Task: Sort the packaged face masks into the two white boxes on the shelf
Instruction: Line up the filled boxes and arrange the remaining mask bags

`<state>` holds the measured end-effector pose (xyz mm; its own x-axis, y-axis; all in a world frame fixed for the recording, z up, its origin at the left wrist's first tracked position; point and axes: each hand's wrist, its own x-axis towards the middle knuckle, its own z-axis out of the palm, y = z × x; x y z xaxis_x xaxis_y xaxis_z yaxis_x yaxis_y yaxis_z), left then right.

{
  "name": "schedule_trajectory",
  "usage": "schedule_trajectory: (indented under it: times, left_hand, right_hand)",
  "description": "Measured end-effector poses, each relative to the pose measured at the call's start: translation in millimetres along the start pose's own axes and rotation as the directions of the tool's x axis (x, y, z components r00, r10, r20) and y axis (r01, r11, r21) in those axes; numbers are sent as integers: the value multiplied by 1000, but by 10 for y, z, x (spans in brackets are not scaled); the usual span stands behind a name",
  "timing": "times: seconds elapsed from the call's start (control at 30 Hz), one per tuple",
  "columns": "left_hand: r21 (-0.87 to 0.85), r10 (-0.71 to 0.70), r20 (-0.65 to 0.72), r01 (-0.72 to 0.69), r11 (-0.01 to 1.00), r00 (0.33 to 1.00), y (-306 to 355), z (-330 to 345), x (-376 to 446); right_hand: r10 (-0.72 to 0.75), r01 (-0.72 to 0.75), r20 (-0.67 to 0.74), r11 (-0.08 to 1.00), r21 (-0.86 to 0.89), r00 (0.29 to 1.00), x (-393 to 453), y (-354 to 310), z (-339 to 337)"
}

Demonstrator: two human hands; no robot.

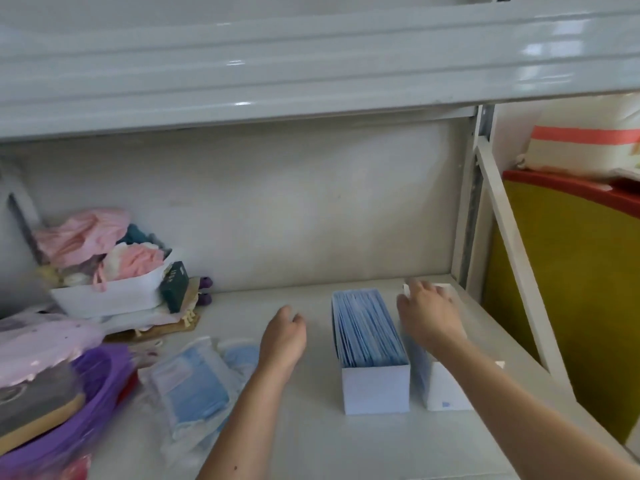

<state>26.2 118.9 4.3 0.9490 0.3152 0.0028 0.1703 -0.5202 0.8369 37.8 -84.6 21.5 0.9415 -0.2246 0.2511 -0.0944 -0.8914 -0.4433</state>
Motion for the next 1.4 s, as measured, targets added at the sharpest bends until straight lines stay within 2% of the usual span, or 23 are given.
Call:
schedule_trajectory:
  times: [0.1,0.23,0.33,0.4,0.53,0.7,0.87,1.0,1.17,1.3,1.4]
  left_hand:
    - [14,-55,-110,57,998,992,-223,-463,98]
    - [-66,-213,-225,204,977,951,-757,-971,137]
    - [-57,-360,-251,358,932,898,-1151,-1187,88]
    - [-131,-432,-256,412,902,865,-1401,-1212,74]
    - [-335,-438,-230,352,874,869,-1665,-1097,44]
    - [-373,-371,-255,263,890,893,-1523,-983,70]
    - [-284,-295,-261,219,933,919,-1191,-898,-43]
    - [-156,-305,-271,271,950,913,-1113,-794,9]
    - [-310,-175,-218,102,945,960,-879,-649,-24]
    - [-198,-121,-136,93,976,983,-779,-549,-4]
    - [-23,-205,-107,203,979,973,-900,-551,82]
  right_hand:
    - [-233,221,73,965,143,970,-170,-636,209]
    - [-390,293,274,895,336,879,-479,-1317,642]
    - [-405,277,441,903,328,801,-708,-1601,965]
    - [-365,238,533,926,293,764,-824,-1685,1154]
    - [-305,188,652,951,245,694,-972,-1711,1384]
    - [-247,74,657,957,280,712,-970,-1709,1370]
    - [-216,3,601,942,335,770,-956,-1623,1317]
    - [-242,13,531,917,398,812,-962,-1543,1271]
    - [-230,-5,382,852,524,895,-983,-1386,1189]
    - [-201,-20,373,859,512,906,-1015,-1190,1144]
    - [-147,-66,423,891,449,894,-1044,-1052,1181]
